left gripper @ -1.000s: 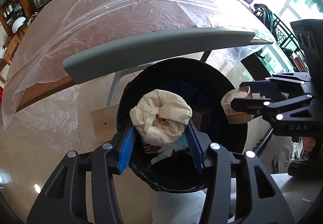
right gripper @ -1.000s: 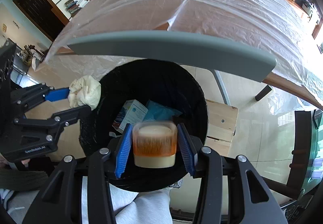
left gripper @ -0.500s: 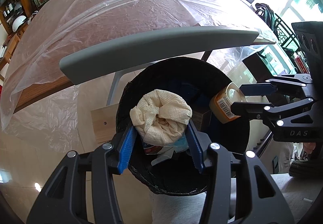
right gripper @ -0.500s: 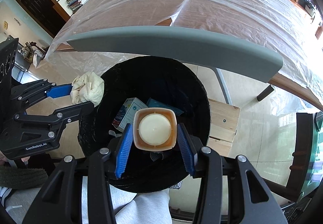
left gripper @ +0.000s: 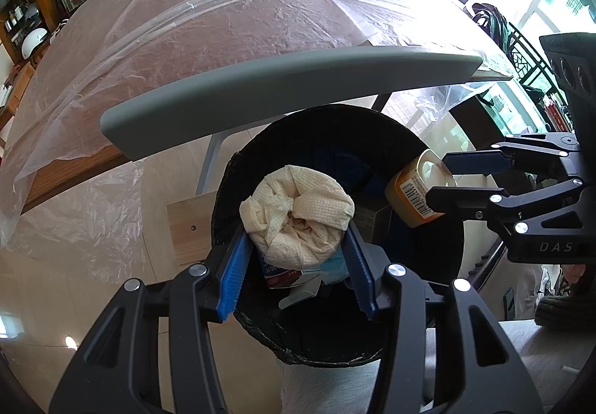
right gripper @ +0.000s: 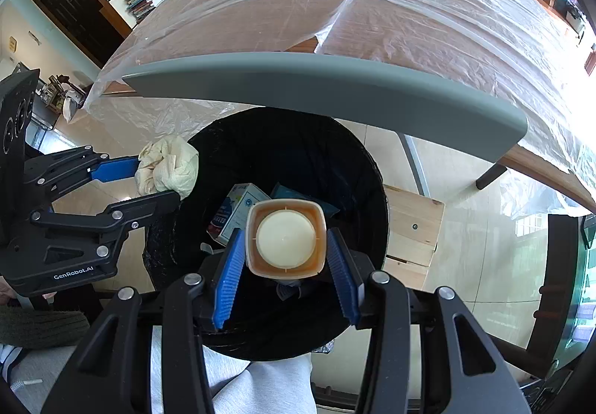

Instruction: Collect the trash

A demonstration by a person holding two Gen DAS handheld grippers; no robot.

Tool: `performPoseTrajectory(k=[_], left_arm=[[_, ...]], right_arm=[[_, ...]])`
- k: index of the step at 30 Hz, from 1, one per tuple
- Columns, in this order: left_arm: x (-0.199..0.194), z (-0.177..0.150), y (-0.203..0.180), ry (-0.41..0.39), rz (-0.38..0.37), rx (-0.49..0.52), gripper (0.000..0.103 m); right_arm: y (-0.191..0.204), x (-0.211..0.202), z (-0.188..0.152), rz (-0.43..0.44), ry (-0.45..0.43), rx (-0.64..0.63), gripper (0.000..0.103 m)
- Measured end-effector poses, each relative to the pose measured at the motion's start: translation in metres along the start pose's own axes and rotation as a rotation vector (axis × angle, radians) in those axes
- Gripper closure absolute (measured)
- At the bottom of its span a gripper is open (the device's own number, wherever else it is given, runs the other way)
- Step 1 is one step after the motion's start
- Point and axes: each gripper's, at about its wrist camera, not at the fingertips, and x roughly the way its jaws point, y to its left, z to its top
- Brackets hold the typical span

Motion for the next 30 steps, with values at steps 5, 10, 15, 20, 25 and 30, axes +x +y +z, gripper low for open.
performPoseTrajectory(k=[5,10,15,20,25,30], left_arm=[[0.0,0.001,-0.001,0.0,0.004,0.002,0.053],[0.003,0.002,-0.001,0.009,0.013,-0.006,0.053],[0.005,0.002,0.006,0.016,-0.035,-0.039,0.041],[-0.002,0.001,0.007,-0.008,-0.039,-0.043,0.017],[-0.005,0.004,0.008,-0.01,-0.023,-0.043,0.017],[-0.012,0.008,0.008,-0.016,0.001,-0.054,0.013]], right_arm=[[-0.001,0.0,0.0,0.001,0.0,0.0,0.059],[-0.001,0.0,0.001,0.001,0.002,0.002,0.059],[-0.007,0.002,0.0,0.006,0.017,0.01,0.056],[-0.012,-0.009,0.0,0.031,-0.011,0.033,0.033],[-0.009,-0.02,0.003,0.022,-0.037,0.018,0.033],[-0.009,-0.028,0.005,0.018,-0.054,0.021,0.023]])
